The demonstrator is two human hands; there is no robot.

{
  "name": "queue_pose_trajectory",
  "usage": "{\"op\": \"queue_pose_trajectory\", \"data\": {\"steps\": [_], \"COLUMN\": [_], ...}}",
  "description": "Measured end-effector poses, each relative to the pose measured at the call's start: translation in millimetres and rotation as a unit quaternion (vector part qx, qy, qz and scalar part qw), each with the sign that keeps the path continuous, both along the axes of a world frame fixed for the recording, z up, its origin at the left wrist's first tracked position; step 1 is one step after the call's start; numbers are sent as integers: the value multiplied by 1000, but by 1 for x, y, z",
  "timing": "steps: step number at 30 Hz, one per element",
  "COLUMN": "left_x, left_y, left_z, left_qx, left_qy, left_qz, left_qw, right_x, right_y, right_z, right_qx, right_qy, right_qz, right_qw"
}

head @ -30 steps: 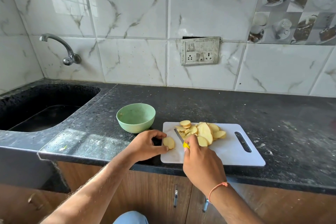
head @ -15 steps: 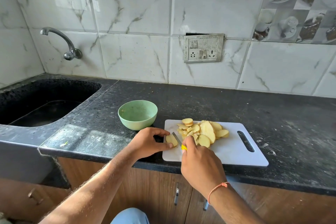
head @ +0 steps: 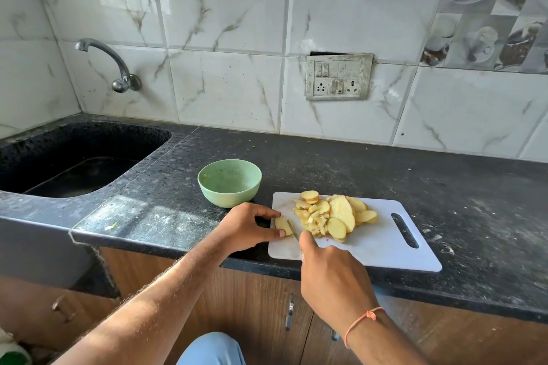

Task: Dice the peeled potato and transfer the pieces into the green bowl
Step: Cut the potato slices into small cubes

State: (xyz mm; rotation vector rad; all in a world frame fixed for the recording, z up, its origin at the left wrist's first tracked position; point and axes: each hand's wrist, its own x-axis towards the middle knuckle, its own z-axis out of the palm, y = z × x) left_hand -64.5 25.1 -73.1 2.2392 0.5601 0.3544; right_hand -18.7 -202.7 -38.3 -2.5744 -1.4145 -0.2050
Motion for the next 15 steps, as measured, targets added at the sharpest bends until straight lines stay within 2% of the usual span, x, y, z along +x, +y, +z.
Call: {"op": "queue_pose_trajectory", "data": {"steps": [8,15], "left_x": [-1,-2], "left_y": [-1,-2], "left_z": [0,0], "left_qx": [-1,-3], "left_qy": [3,3], "left_qz": [9,13], "left_qw": [1000,1000], "right_x": [-8,-6], "right_y": [-28,-31], "right_z": [5,14], "right_qx": [-16,30], "right_qy": [1,18], "right_qz": [-4,-21], "right_qw": [1000,999]}}
